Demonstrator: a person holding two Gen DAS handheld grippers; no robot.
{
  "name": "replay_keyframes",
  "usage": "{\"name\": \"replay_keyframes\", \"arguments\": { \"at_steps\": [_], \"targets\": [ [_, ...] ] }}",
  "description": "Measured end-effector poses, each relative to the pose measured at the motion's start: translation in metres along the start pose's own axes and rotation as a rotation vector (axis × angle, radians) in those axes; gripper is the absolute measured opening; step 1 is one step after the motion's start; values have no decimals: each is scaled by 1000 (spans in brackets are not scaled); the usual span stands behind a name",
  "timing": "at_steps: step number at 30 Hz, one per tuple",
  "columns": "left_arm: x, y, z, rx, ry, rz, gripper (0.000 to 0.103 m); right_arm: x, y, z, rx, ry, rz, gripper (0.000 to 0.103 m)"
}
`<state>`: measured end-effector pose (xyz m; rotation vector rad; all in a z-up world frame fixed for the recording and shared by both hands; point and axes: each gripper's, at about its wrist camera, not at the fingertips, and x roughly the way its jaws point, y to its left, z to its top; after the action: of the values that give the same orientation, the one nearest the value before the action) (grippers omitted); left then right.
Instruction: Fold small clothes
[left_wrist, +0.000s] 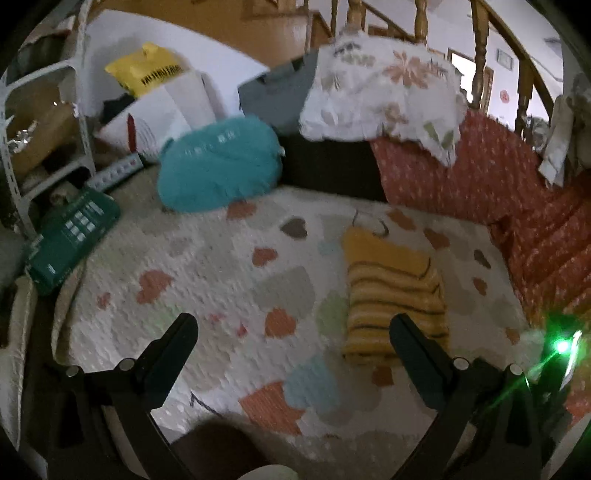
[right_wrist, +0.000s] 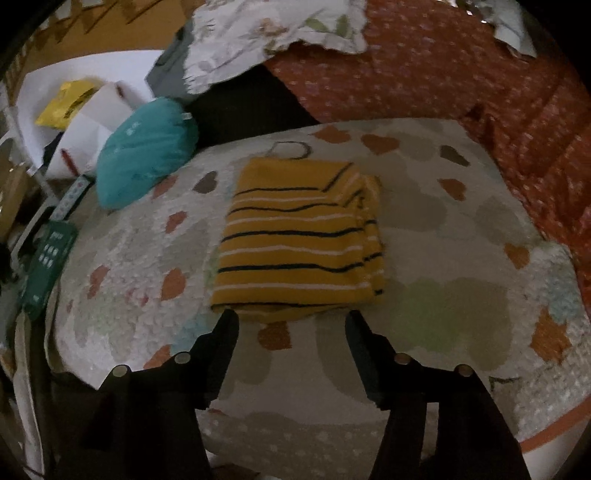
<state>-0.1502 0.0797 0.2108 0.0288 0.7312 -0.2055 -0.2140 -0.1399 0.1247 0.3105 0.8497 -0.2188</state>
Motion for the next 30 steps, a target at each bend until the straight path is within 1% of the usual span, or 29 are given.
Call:
{"name": "replay_keyframes", "arguments": {
  "at_steps": [5,11,19,23,30],
  "targets": [
    [18,-17,-11,27,79,-46,103,-2,-2,0,-26,-10,-49,68],
    [28,-36,-20,74,116,-67,103,0,-2,-4,-61,-11,-81,71],
    [42,-48,-27,89,179,-99,103,7,-14,-9,-36,14,-110,71],
    [46,-52,-29,92,196,-115,103,8,-15,-12,-42,16,-124,71],
    [49,-57,-31,98,204,-116,103,10,-15,-14,-59,18,-131,72]
  ]
}}
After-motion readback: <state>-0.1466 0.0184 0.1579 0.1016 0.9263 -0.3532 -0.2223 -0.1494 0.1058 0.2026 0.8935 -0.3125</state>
